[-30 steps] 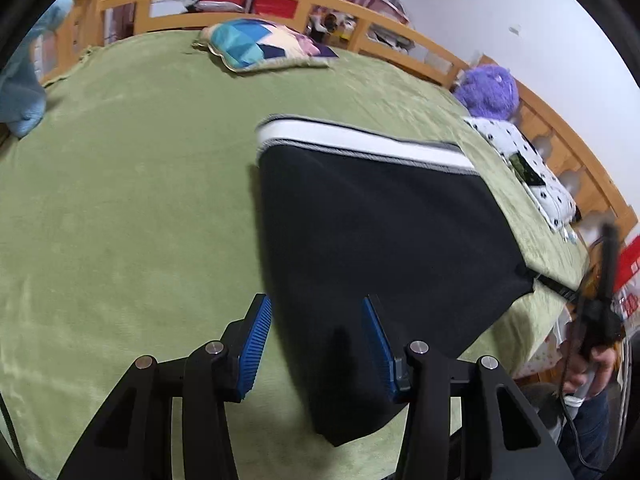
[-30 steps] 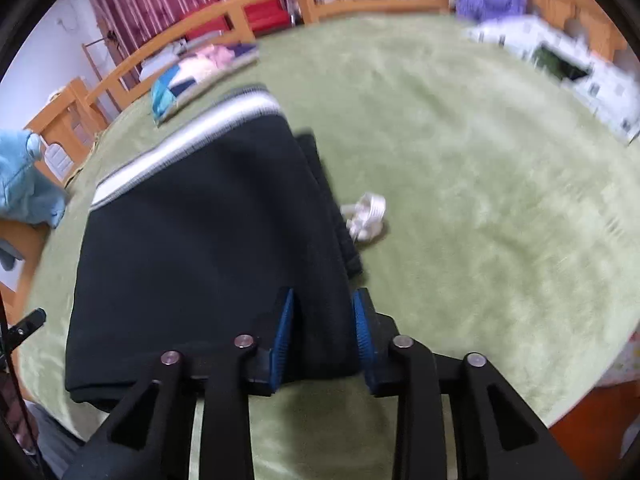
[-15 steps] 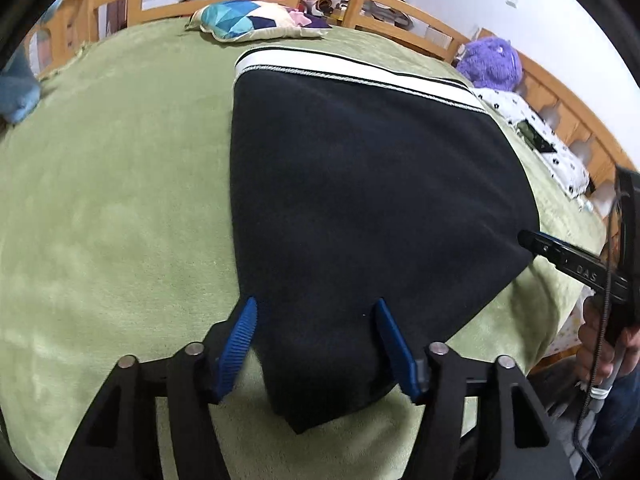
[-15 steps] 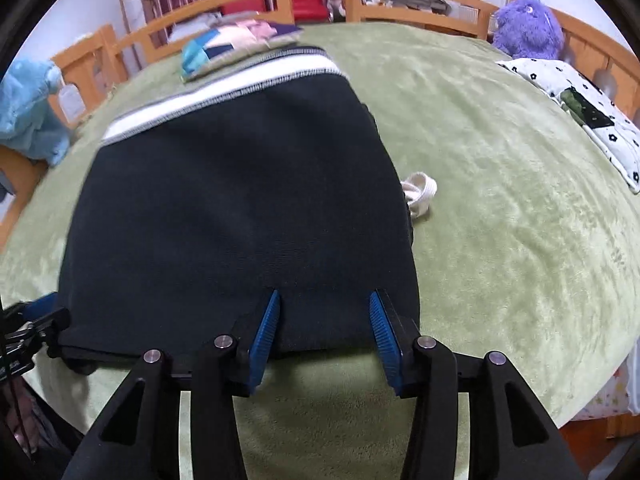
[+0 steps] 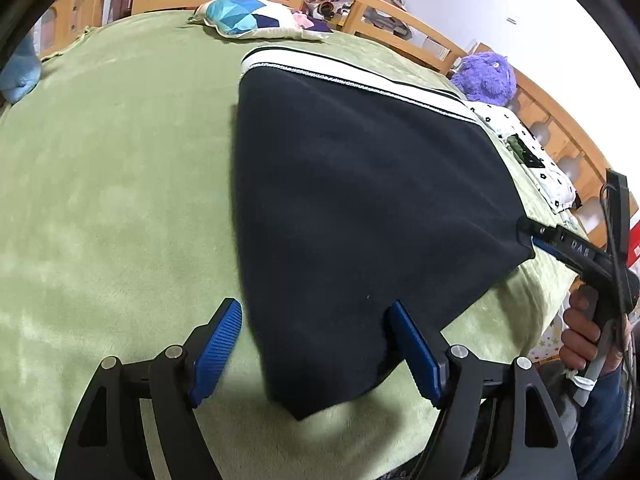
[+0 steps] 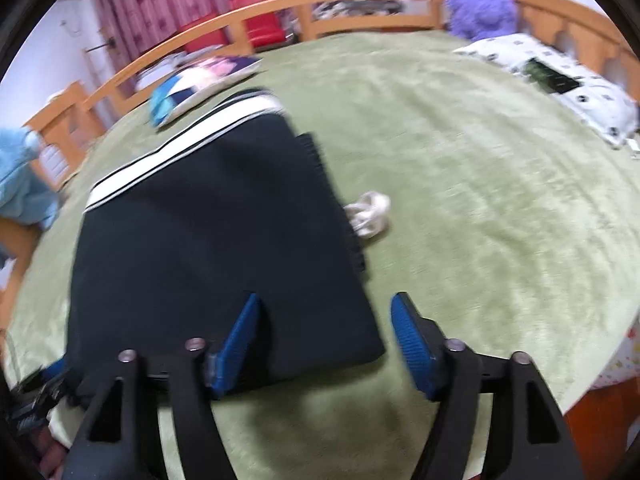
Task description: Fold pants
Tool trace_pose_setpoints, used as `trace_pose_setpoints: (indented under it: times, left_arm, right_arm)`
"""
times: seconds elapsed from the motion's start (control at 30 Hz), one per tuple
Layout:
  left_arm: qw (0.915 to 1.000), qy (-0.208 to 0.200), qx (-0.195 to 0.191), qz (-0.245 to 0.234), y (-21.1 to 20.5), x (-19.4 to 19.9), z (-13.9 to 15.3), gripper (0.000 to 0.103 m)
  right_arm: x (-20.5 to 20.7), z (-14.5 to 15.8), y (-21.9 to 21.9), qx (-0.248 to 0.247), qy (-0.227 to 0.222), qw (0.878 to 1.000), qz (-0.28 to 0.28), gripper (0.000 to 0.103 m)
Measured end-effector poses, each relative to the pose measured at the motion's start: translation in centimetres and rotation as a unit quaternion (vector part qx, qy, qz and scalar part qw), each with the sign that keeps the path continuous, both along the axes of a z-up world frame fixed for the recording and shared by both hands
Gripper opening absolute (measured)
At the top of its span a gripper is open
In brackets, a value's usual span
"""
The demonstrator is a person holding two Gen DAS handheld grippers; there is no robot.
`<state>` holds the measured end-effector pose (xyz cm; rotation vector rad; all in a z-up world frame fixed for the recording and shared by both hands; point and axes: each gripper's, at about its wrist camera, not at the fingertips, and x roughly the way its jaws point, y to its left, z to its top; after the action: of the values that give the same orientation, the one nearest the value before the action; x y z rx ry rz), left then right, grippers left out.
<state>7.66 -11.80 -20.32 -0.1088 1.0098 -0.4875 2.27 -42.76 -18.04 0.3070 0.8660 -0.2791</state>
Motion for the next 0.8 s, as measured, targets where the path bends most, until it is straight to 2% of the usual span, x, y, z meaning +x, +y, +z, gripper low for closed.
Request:
trace_pose_setpoints:
  times: [0.17, 0.3, 0.4, 0.47, 0.53, 0.67, 0.8]
  left_arm:
    - [0.9999, 0.003, -0.013, 0.006, 1.4, -0.3, 0.4, 0.076]
    - [0.9995, -0.022, -0.021, 0.011, 2.0, -1.0, 1.3, 0.076]
    - [0.999, -0.035, -0.029, 0.004, 2.9, -1.4, 2.0, 0.076]
    - [0.9986, -0.037, -0.037, 0.008, 3.3, -1.5, 2.3, 0.075]
    - [0.9979, -0.042, -0.044, 0.024, 3.7, -1.4, 2.7, 0.075]
    - [0.9958, -0.062, -0.052, 0.042, 4.6, -1.4, 3.4, 0.074]
    - [0.9962, -0.068, -0.041, 0.034, 4.9, -1.2, 3.8, 0.074]
  right_arm:
    - [0.5, 0.3, -0.9, 0.034, -0.016, 0.999, -0.012, 0.075]
    - [0.7, 1.1, 0.0, -0.001, -0.011, 1.0, -0.012, 0.078]
    - [0.0, 2.2, 1.3, -0.028, -0.034, 0.999, -0.004, 0.084]
    - [-0.7, 2.7, 2.1, -0.042, -0.059, 0.997, 0.0, 0.084]
    - [-1.4, 3.2, 2.6, -0.048, -0.09, 0.995, 0.01, 0.084]
    - [-2.1, 4.0, 2.6, -0.062, -0.109, 0.992, -0.005, 0.084]
    - [-1.7, 3.8, 1.9, -0.04, -0.089, 0.995, -0.019, 0.083]
